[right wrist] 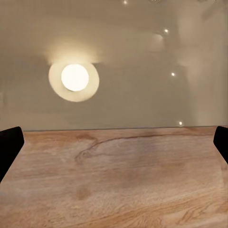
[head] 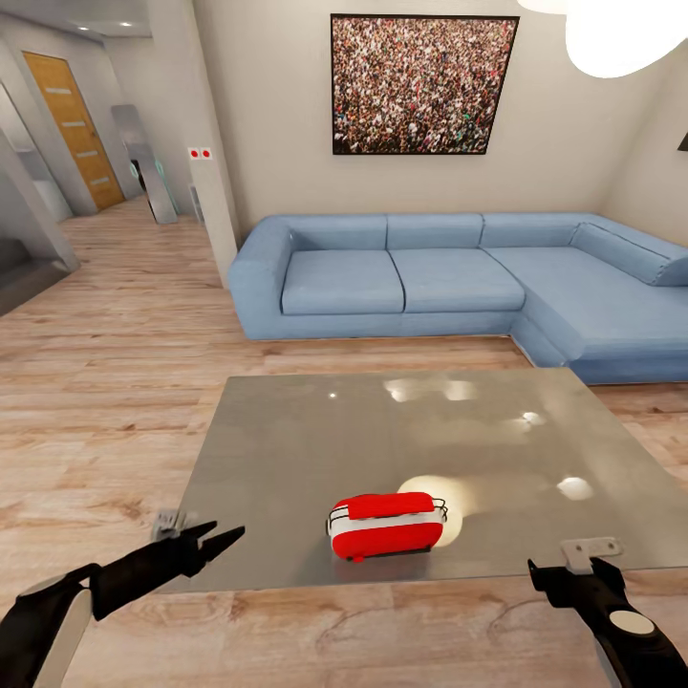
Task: Turn on the radio receiver that's on the table in the living room.
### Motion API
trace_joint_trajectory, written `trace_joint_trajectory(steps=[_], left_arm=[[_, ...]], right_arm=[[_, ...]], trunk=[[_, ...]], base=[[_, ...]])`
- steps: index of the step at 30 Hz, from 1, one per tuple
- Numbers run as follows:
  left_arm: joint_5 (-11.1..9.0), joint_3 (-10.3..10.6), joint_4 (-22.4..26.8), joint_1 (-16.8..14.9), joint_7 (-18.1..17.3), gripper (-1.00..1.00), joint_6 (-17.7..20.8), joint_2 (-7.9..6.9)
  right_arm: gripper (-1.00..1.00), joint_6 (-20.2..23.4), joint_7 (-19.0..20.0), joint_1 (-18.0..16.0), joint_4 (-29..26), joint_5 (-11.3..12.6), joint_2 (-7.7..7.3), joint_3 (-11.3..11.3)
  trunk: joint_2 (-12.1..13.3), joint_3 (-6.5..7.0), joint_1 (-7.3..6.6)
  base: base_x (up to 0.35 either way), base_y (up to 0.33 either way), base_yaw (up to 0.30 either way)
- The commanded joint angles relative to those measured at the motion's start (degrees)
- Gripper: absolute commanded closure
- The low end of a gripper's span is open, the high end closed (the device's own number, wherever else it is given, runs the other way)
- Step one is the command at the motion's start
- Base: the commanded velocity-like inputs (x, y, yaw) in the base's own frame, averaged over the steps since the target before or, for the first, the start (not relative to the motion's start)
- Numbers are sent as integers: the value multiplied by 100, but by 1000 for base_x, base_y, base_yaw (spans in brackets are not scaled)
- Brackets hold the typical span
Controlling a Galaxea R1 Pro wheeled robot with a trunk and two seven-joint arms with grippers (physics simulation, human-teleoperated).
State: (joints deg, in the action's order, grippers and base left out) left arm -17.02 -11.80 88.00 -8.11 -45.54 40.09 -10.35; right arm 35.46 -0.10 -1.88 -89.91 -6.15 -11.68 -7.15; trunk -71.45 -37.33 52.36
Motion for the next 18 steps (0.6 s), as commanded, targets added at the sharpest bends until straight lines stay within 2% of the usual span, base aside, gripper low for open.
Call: trace_joint_trajectory(steps=[1,4,6,9,18], left_arm=[[-4,0,0,-3,2,-100,-8,3],[13,15,-1,-10,29,-100,-25,18],[84,32,2,-13,393,-100,-33,48],[110,45,5,-14,687,-100,-40,102],[128,56,7,-15,872,-100,-31,178]], right_arm=[[-100,-1,0,1,0,0,0,1],[-100,3,1,1,-3,-1,-1,2],[-100,4,-8,1,-6,-5,-4,3],[-100,3,-13,3,-5,-7,-8,3],[-100,-3,-23,2,-1,-9,-10,3]], trunk=[[0,0,0],[0,0,0],[0,0,0],[0,0,0],[0,0,0]], base=[[0,0,0],[0,0,0],[0,0,0],[0,0,0],[32,0,0]])
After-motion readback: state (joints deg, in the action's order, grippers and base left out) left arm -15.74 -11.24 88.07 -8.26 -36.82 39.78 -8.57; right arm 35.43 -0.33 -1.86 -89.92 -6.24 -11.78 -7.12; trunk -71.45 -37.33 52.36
